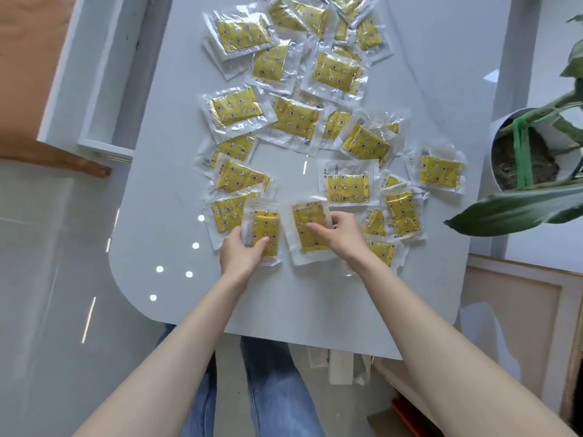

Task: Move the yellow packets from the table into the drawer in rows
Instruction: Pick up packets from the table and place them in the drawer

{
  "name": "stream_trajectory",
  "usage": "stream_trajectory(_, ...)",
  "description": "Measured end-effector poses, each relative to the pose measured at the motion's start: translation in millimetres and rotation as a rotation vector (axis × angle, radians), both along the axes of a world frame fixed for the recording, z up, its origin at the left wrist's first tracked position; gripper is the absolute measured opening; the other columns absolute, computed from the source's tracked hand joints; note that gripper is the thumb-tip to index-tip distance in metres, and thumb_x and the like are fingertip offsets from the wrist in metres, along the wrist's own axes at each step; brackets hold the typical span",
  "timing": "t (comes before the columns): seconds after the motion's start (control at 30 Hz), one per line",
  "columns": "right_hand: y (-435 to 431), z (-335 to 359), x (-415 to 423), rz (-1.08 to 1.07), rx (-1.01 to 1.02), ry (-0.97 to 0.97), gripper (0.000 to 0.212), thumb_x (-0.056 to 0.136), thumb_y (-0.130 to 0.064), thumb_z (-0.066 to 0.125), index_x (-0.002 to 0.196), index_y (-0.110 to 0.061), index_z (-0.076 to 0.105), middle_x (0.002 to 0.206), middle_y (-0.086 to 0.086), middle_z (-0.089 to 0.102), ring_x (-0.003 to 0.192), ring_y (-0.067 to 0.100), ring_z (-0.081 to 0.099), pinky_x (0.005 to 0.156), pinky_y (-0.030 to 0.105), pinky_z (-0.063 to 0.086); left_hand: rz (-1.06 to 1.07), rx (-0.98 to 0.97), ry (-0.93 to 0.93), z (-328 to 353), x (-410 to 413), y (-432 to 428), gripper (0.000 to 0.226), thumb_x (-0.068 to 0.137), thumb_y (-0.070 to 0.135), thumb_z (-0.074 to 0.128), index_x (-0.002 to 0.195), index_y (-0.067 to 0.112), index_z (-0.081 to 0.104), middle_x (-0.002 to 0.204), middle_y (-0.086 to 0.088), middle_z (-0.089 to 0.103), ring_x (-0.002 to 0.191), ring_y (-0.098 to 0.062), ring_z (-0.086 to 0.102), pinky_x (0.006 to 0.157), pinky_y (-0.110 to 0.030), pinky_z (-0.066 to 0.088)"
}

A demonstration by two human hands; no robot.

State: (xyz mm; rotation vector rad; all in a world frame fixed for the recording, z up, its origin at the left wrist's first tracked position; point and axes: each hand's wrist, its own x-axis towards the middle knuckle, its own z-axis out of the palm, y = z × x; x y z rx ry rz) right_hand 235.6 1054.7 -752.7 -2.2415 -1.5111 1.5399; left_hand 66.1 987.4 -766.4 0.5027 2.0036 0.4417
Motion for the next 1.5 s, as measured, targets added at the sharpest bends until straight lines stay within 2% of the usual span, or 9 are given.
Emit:
stream_trajectory(0.13,-2,-7,-6,0.051,0.024,-0.167,0.043,0.082,-0.036,0.071,0.065,-0.02,0.035,0.103,0.003,0.039,0.107,0.022,0.037,0.083,0.032,0.033,0.074,0.032,0.002,5,-20,-1,0.027,0.08,0.025,0.071,0.099,0.008,0.062,0.095,-0.009,0.068,0.091,-0.027,0.064,0.085,-0.04,0.051)
stream_trajectory(0.3,-8,-10,-17,0.028,0.083,-0.243,0.056,0.073,-0.032,0.08,0.11,-0.014,0.043,0.119,0.006,0.043,0.113,0.025,0.045,0.084,0.031,0.038,0.188,0.118,-0.118,12,-32,2,0.018,0.087,0.019,0.065,0.105,0.017,0.059,0.104,-0.004,0.067,0.096,-0.021,0.064,0.091,-0.036,0.052)
stream_trajectory(0.47,-7,-10,-20,-0.083,0.067,-0.206,0.072,0.067,-0.029,0.085,0.118,-0.012,0.037,0.115,0.01,0.057,0.105,0.03,0.056,0.085,0.039,0.048,0.222,0.162,-0.167,18,-34,7,0.026,0.088,0.016,0.065,0.113,0.011,0.06,0.106,-0.004,0.067,0.096,-0.02,0.065,0.089,-0.034,0.053)
stream_trajectory(0.77,-19,8,-20,-0.07,-0.058,-0.112,0.043,0.079,-0.034,0.075,0.103,-0.004,0.056,0.104,0.01,0.062,0.098,0.029,0.058,0.081,0.038,0.046,0.194,0.197,-0.236,49,-46,12,0.024,0.09,0.016,0.063,0.113,0.011,0.06,0.104,-0.005,0.067,0.092,-0.018,0.064,0.075,-0.024,0.052)
stream_trajectory(0.87,-23,40,-25,-0.107,-0.021,-0.033,0.034,0.083,-0.03,0.072,0.097,-0.008,0.049,0.097,0.006,0.056,0.091,0.024,0.052,0.077,0.035,0.042,0.189,0.198,-0.249,76,-59,11,0.025,0.09,0.018,0.063,0.114,0.012,0.059,0.106,-0.005,0.066,0.096,-0.019,0.064,0.081,-0.027,0.053)
stream_trajectory(1.0,-25,96,-39,-0.16,0.037,0.159,0.052,0.082,-0.027,0.075,0.127,-0.011,0.054,0.12,-0.002,0.059,0.111,0.016,0.054,0.088,0.029,0.043,0.189,0.231,-0.264,119,-81,3,0.023,0.089,0.018,0.064,0.111,0.012,0.06,0.107,-0.007,0.068,0.094,-0.02,0.065,0.076,-0.024,0.053)
stream_trajectory(1.27,-40,183,-87,-0.161,0.07,0.306,0.037,0.074,-0.03,0.082,0.101,-0.014,0.061,0.098,0.001,0.068,0.091,0.015,0.065,0.073,0.025,0.054,0.159,0.321,-0.276,202,-146,-24,0.024,0.087,0.018,0.066,0.11,0.01,0.06,0.103,-0.009,0.07,0.091,-0.02,0.068,0.079,-0.033,0.056)
stream_trajectory(1.37,-47,213,-118,-0.141,0.089,0.359,0.037,0.077,-0.023,0.08,0.107,-0.012,0.063,0.095,-0.003,0.069,0.083,0.004,0.065,0.057,0.009,0.047,0.142,0.365,-0.267,223,-180,-35,0.026,0.087,0.017,0.066,0.112,0.009,0.06,0.093,0.0,0.07,0.074,-0.003,0.069,0.063,-0.019,0.056)
stream_trajectory(1.5,-62,234,-166,-0.135,0.134,0.39,0.039,0.074,-0.021,0.082,0.109,-0.011,0.066,0.097,0.0,0.073,0.087,0.011,0.071,0.067,0.019,0.055,0.102,0.384,-0.278,241,-233,-46,0.025,0.087,0.018,0.066,0.112,0.012,0.061,0.091,0.003,0.069,0.075,-0.002,0.067,0.059,-0.014,0.053)
